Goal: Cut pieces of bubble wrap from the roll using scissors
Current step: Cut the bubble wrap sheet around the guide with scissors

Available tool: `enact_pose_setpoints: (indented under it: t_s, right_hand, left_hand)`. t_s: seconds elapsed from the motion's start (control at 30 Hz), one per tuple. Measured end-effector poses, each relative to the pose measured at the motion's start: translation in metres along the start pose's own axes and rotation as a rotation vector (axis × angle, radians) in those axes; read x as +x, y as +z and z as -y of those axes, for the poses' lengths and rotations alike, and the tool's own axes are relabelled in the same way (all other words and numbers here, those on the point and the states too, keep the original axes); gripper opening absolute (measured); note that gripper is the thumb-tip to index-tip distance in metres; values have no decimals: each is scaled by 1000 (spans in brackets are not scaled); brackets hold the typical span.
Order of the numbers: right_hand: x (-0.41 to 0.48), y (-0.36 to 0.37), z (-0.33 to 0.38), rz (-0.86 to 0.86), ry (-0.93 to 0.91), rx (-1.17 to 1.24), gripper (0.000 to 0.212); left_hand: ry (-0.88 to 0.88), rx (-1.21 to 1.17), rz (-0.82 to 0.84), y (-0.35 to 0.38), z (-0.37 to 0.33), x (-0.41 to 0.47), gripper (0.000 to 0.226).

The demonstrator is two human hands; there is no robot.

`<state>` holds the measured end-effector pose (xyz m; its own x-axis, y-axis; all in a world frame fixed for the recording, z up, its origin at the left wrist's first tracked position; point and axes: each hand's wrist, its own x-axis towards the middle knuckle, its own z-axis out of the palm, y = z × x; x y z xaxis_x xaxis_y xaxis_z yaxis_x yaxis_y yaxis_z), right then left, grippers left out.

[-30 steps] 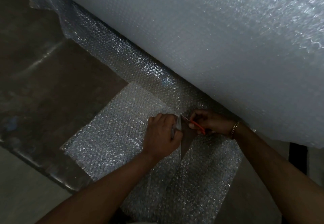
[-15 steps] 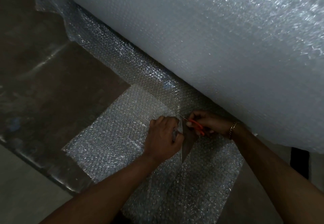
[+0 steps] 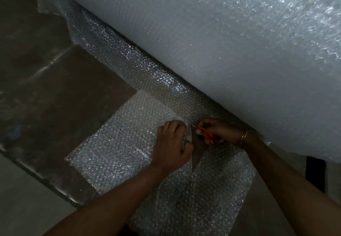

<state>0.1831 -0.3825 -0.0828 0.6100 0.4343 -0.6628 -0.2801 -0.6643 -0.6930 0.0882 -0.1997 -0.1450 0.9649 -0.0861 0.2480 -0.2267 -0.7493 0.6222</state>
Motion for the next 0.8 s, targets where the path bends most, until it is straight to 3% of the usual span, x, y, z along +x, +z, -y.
enact_pose_setpoints:
  t_s: [0.8]
  right_hand:
    - [5, 4, 13, -20, 4, 26, 17]
  left_hand:
    - [-38, -28, 30, 3, 2, -1, 31]
